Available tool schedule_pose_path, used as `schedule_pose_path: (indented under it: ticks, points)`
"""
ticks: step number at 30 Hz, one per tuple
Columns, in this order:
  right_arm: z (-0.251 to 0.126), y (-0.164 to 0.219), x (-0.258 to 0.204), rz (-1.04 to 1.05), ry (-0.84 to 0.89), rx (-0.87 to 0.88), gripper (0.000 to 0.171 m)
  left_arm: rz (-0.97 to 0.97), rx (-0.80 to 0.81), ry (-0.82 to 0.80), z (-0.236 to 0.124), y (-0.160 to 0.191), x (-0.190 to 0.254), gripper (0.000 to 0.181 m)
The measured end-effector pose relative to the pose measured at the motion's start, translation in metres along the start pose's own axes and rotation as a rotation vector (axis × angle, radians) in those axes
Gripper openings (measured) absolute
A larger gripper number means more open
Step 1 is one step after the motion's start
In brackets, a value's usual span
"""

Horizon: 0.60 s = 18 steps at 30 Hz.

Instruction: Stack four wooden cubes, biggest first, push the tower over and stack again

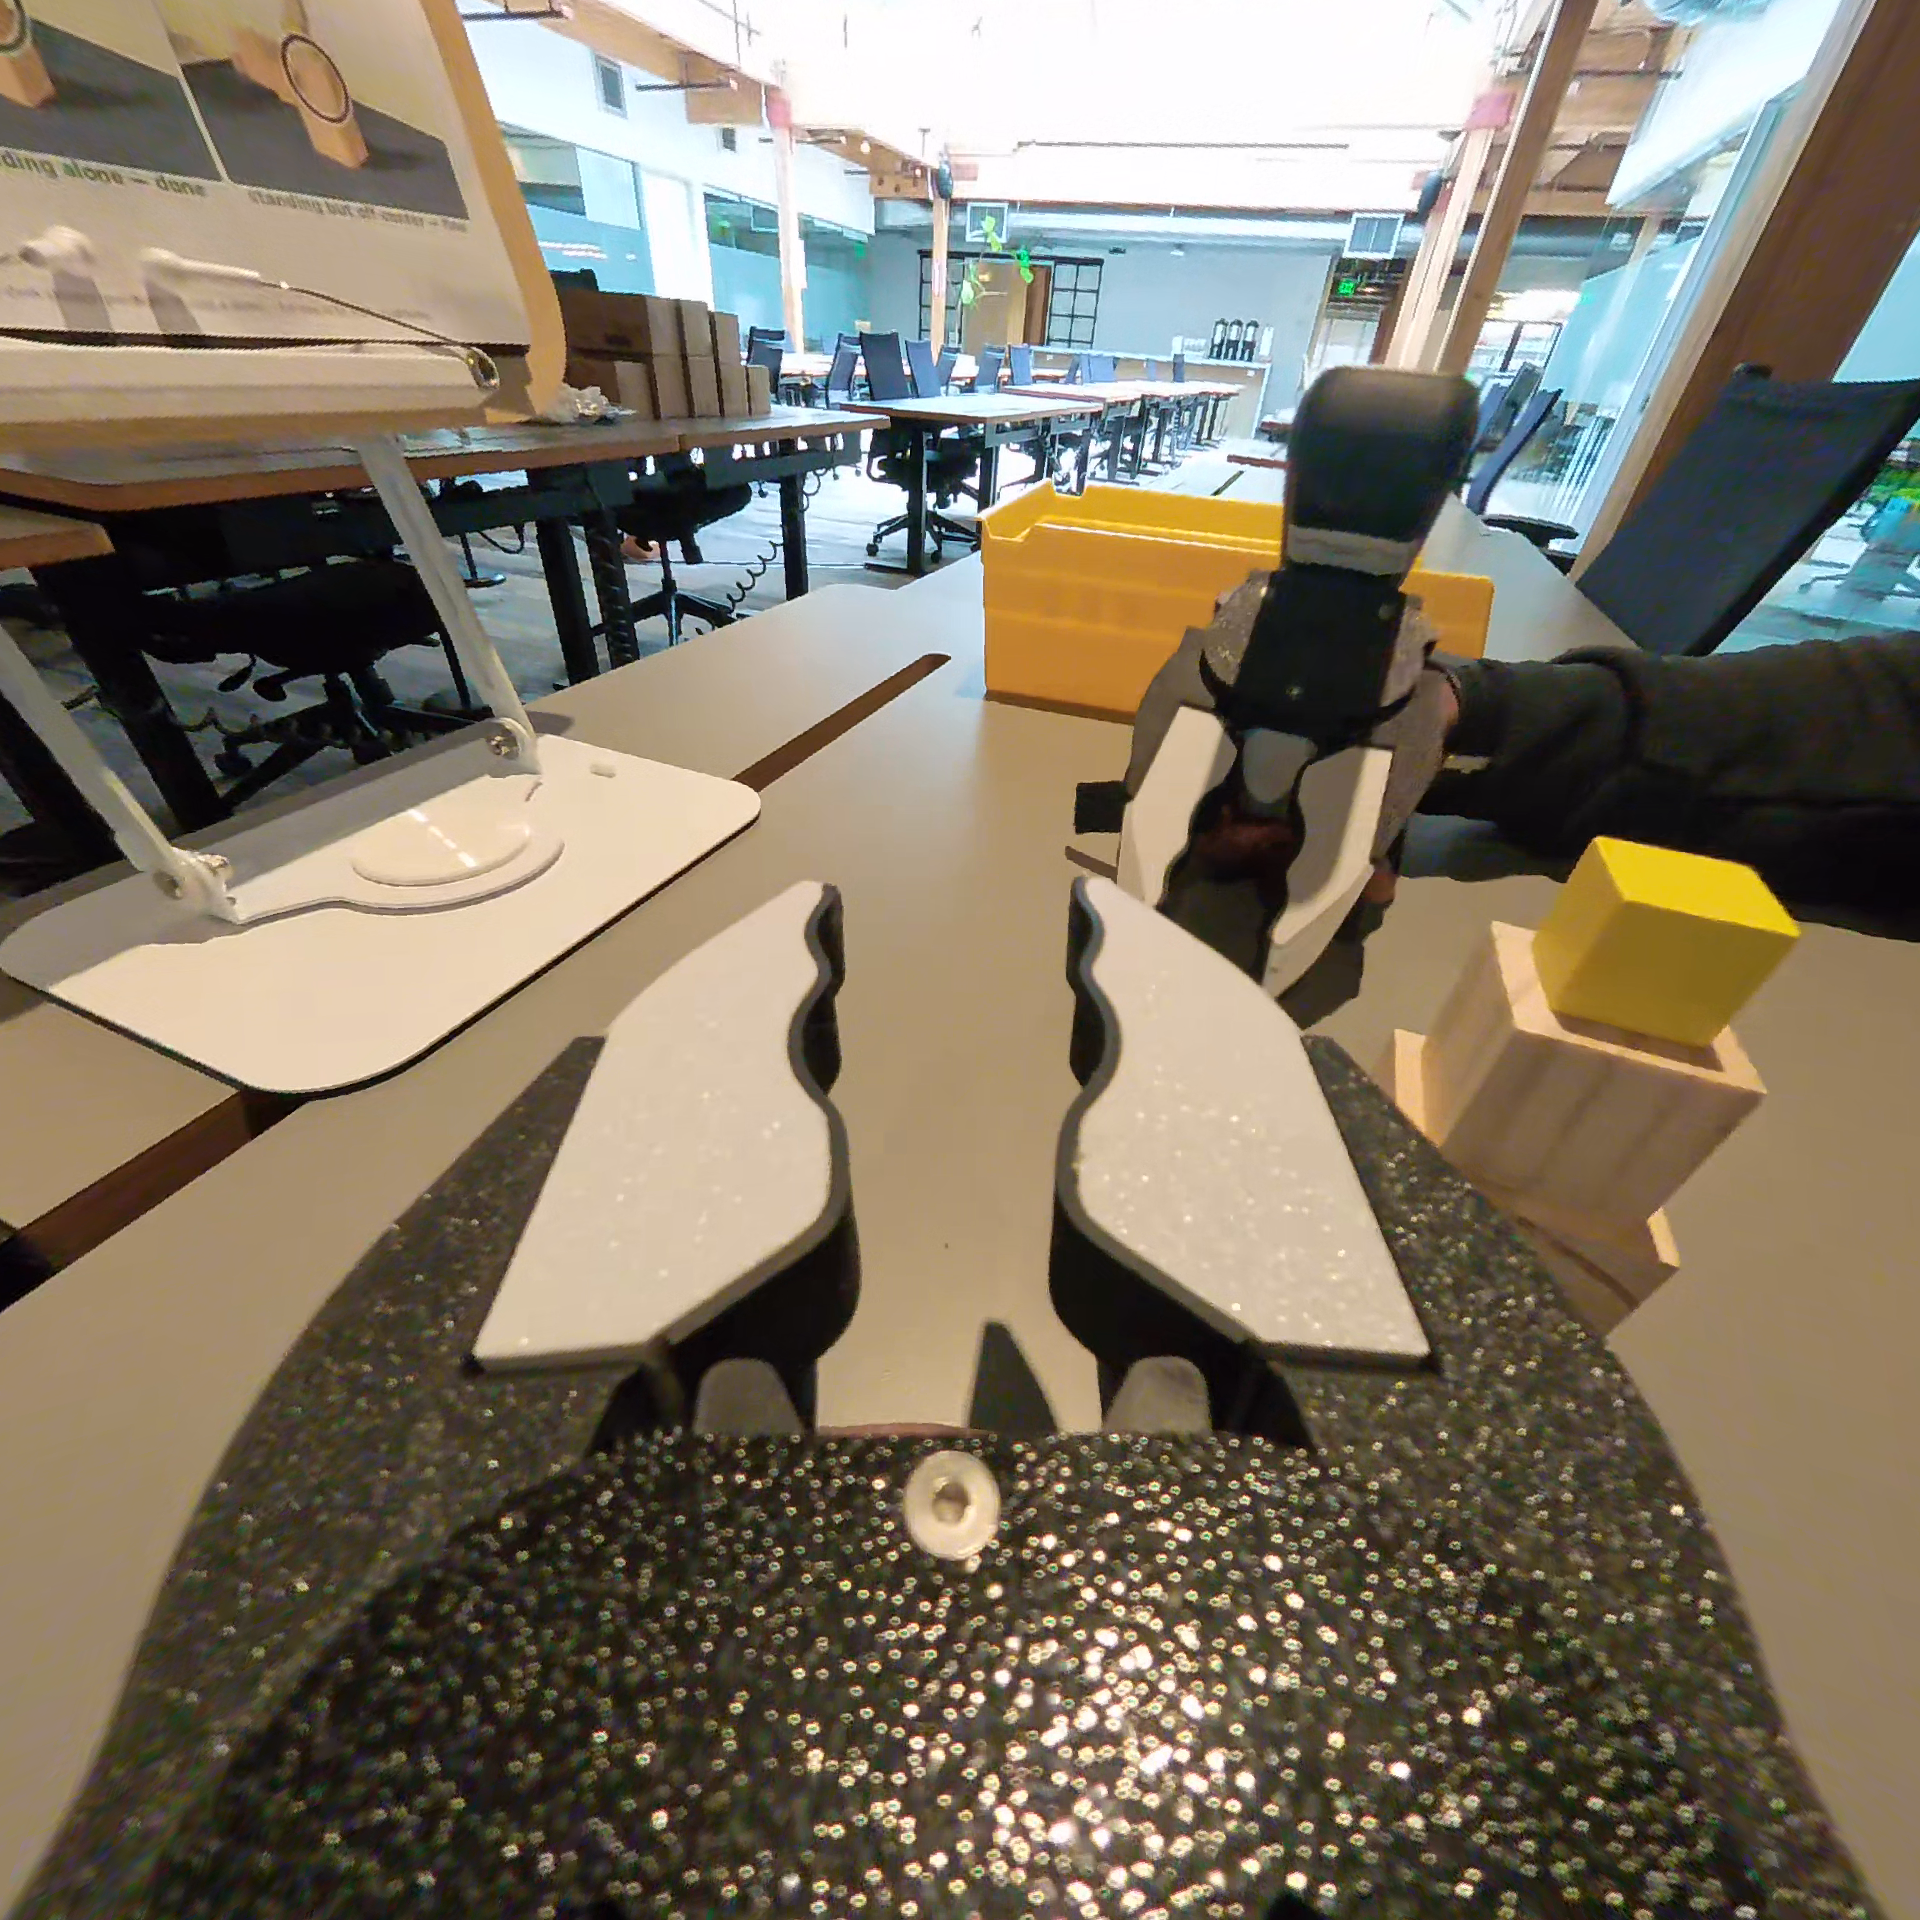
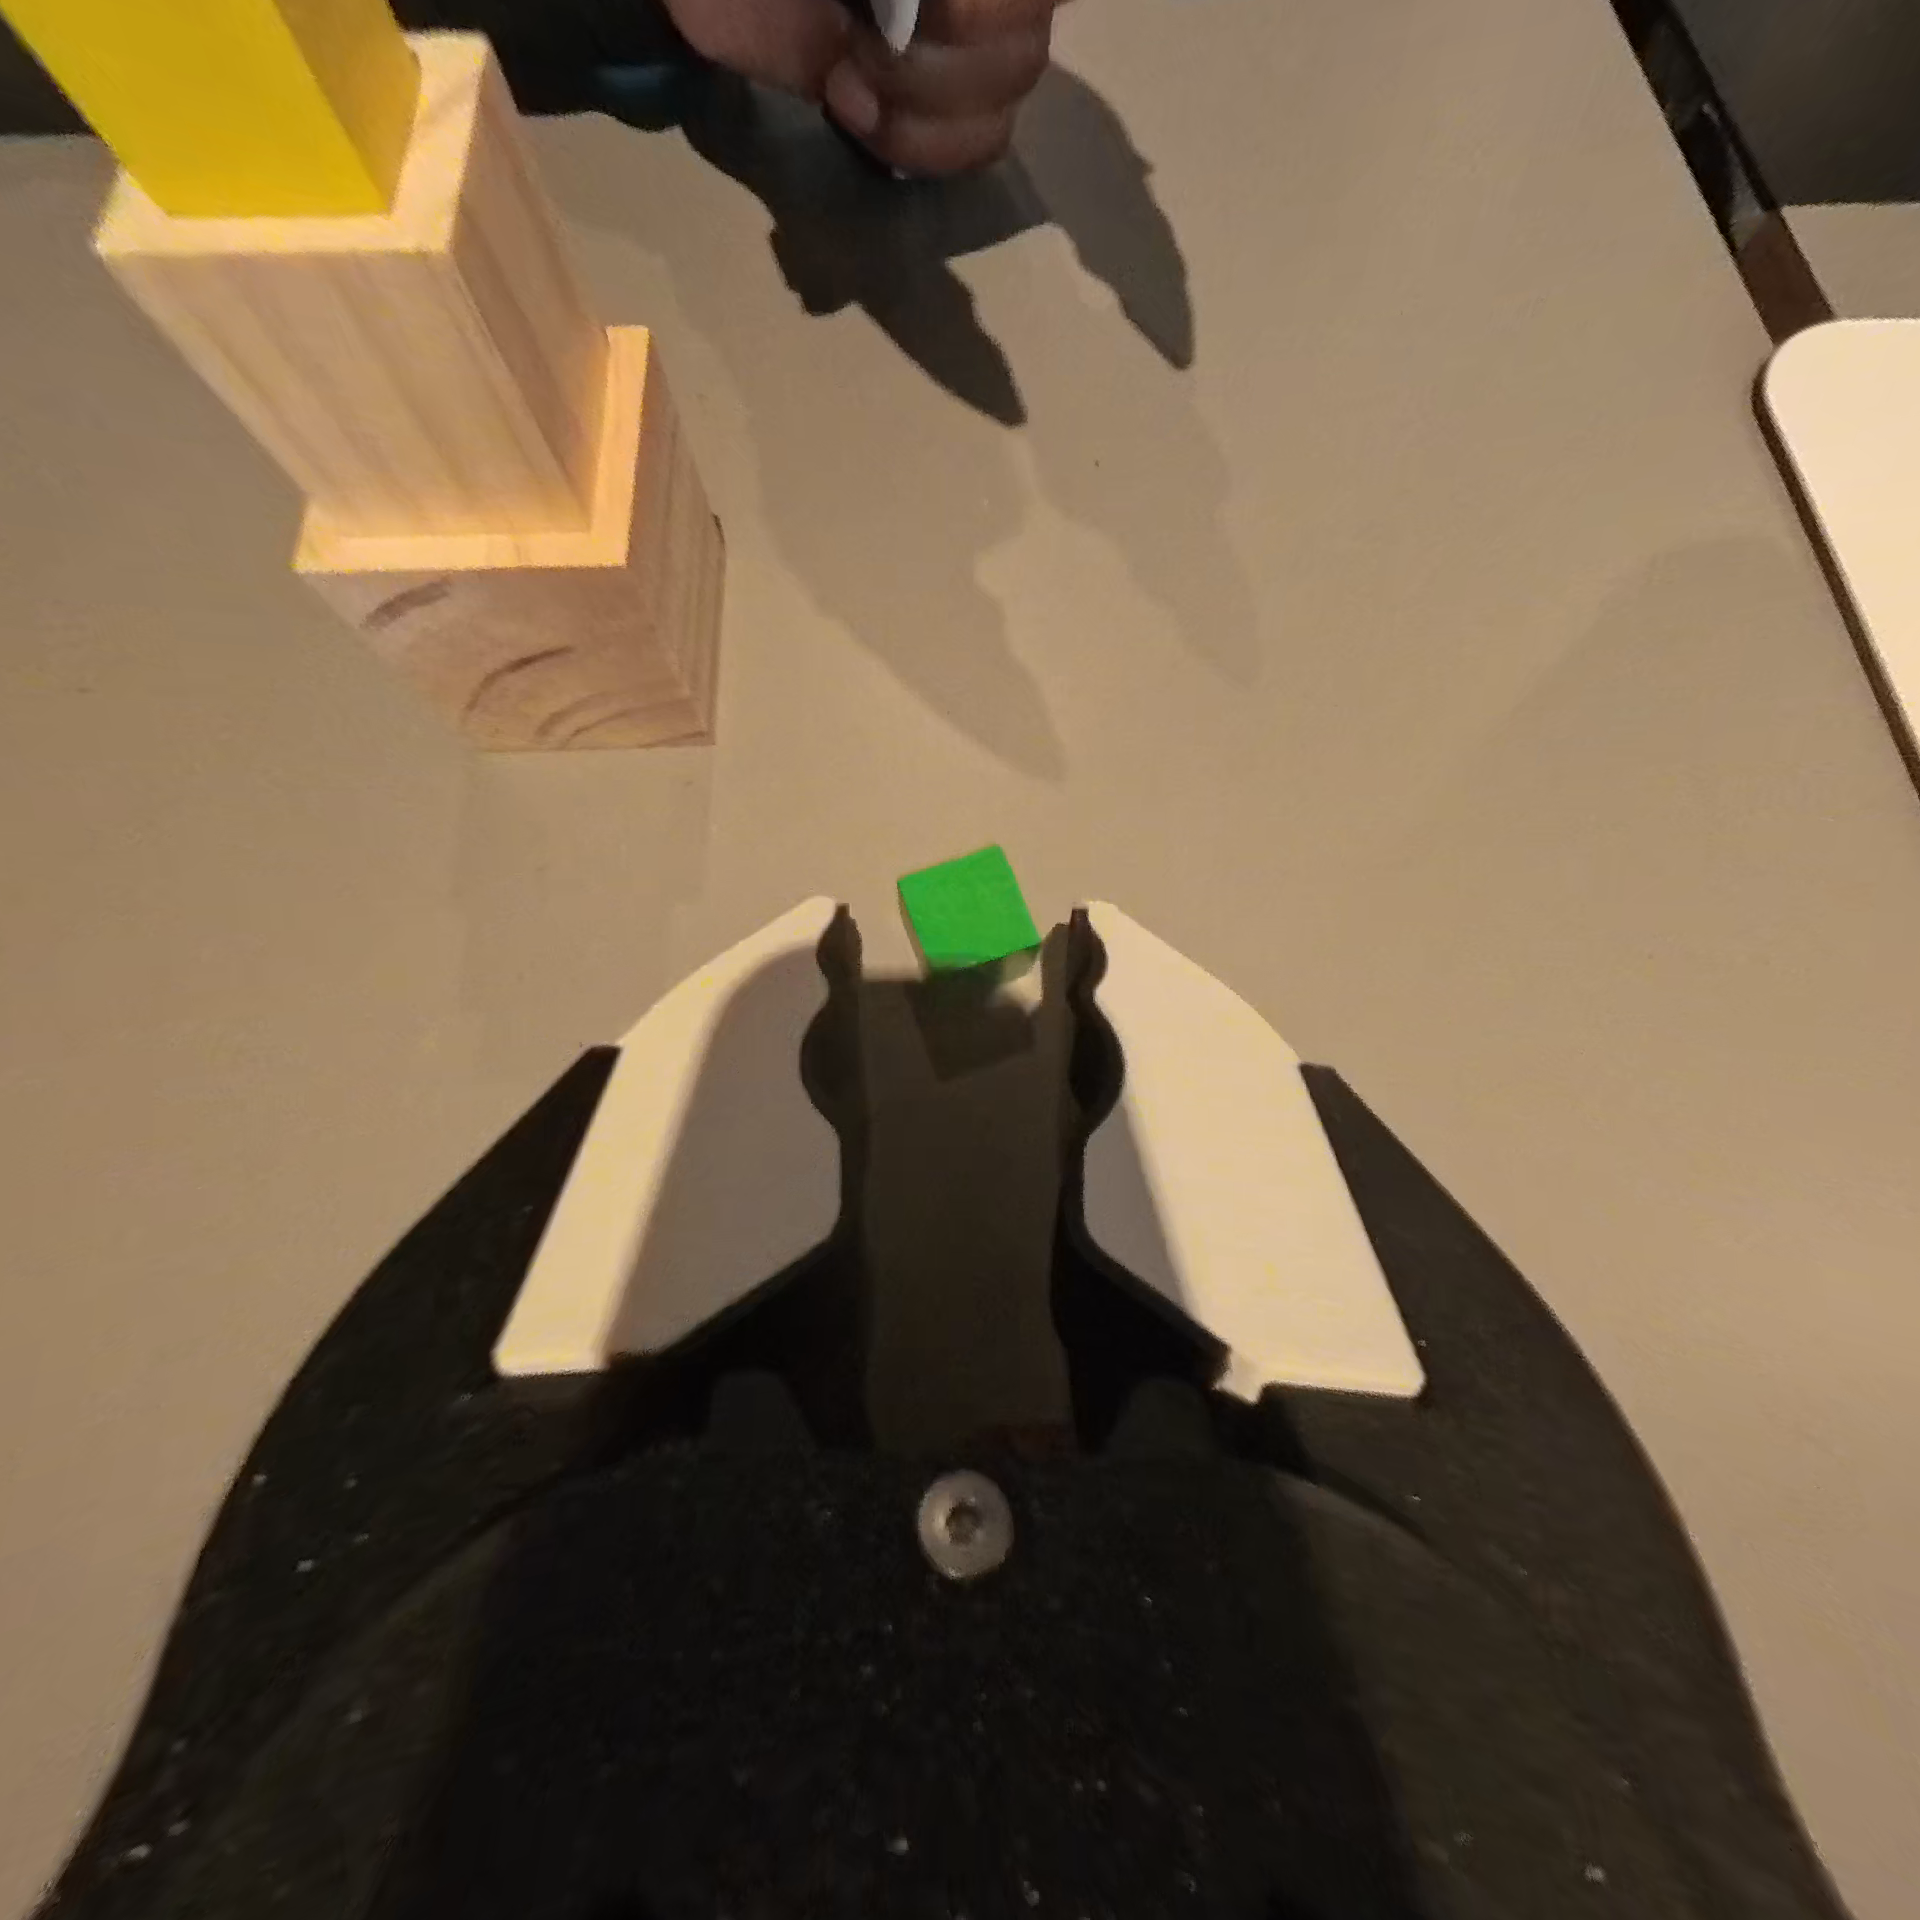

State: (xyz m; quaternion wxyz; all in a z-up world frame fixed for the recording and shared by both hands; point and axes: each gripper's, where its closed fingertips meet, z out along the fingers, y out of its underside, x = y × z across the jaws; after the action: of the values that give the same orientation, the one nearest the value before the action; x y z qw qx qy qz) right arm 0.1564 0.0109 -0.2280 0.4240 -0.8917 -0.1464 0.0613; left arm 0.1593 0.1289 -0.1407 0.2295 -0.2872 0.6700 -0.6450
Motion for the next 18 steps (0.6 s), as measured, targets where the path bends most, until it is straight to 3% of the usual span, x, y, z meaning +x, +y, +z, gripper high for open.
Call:
schedule_pose_path:
  ticks: [4,9,18]
  points:
    - [0.007,0.008,0.001,-0.043,0.046,-0.081,0.031,0.007,-0.011,0.014,0.001,0.001,0.002,0.04]
    - [0.004,0.001,0.005,-0.042,0.091,-0.037,0.022,0.077,-0.077,0.027,0.008,0.011,0.011,0.038]
    - [-0.031,-0.068,-0.012,0.007,0.07,0.183,0.022,0.274,-0.34,0.078,0.028,0.05,0.032,0.027]
